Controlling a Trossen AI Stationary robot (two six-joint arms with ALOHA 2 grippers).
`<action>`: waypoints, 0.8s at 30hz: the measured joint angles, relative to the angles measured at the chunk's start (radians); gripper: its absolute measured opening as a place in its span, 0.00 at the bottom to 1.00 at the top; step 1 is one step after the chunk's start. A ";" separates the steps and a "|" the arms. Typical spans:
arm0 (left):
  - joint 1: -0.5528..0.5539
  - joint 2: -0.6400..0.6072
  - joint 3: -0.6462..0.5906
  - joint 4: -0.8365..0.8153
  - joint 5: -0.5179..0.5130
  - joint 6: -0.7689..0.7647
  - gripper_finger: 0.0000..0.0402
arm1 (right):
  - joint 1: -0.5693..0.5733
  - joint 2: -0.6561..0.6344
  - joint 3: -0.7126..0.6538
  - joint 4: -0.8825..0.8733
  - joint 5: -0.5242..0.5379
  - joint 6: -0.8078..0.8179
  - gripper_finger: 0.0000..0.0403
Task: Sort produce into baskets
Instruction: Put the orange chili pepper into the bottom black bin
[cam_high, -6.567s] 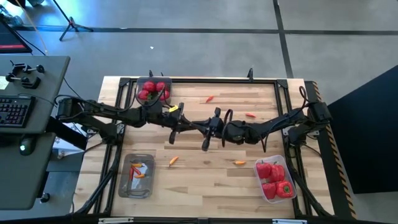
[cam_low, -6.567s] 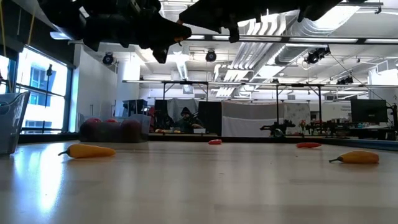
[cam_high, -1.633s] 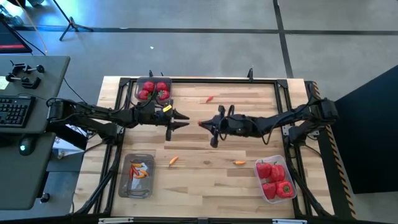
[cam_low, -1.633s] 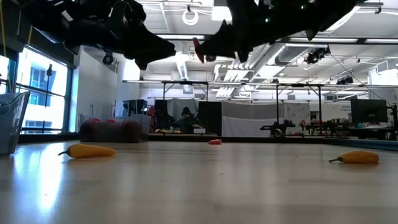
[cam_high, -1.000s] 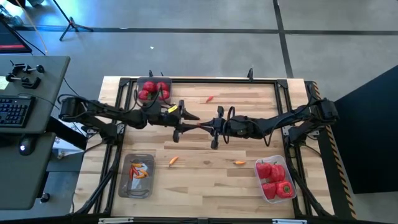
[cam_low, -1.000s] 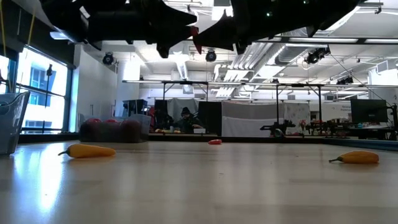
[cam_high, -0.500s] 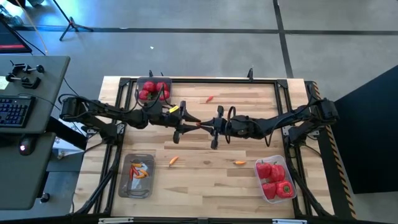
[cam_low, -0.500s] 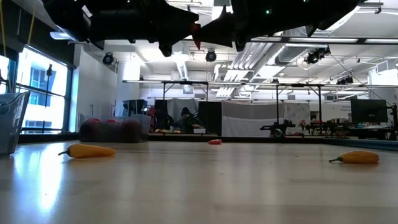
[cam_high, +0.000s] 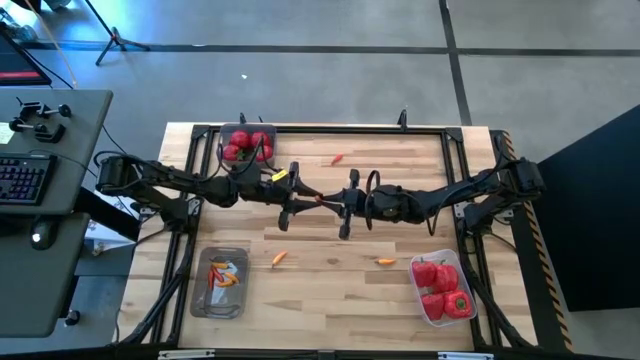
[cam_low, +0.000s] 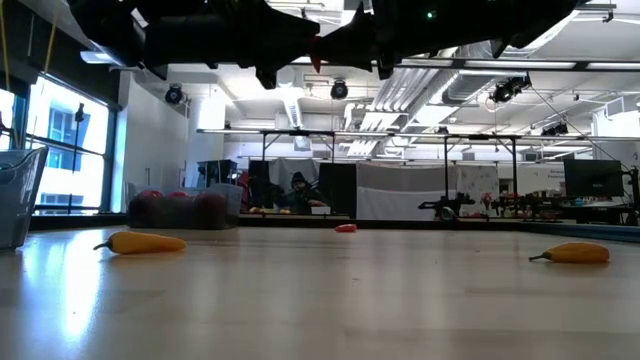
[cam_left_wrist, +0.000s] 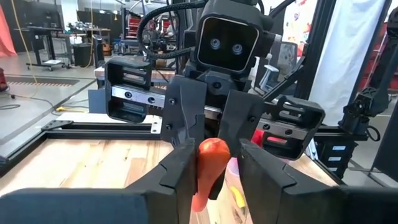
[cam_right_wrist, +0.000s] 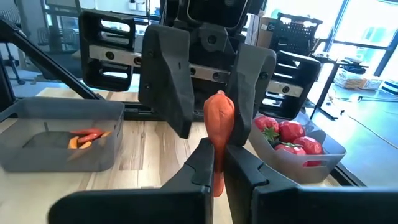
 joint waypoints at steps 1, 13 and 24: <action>0.000 0.000 0.000 0.000 0.000 0.000 0.24 | 0.000 0.000 0.000 0.000 -0.003 0.000 0.02; 0.024 -0.005 0.000 -0.002 0.035 0.002 0.02 | 0.000 0.000 0.000 -0.013 0.002 0.026 0.23; 0.035 -0.142 0.178 -0.593 0.273 0.039 0.02 | 0.000 -0.001 0.000 -0.156 0.006 0.127 0.49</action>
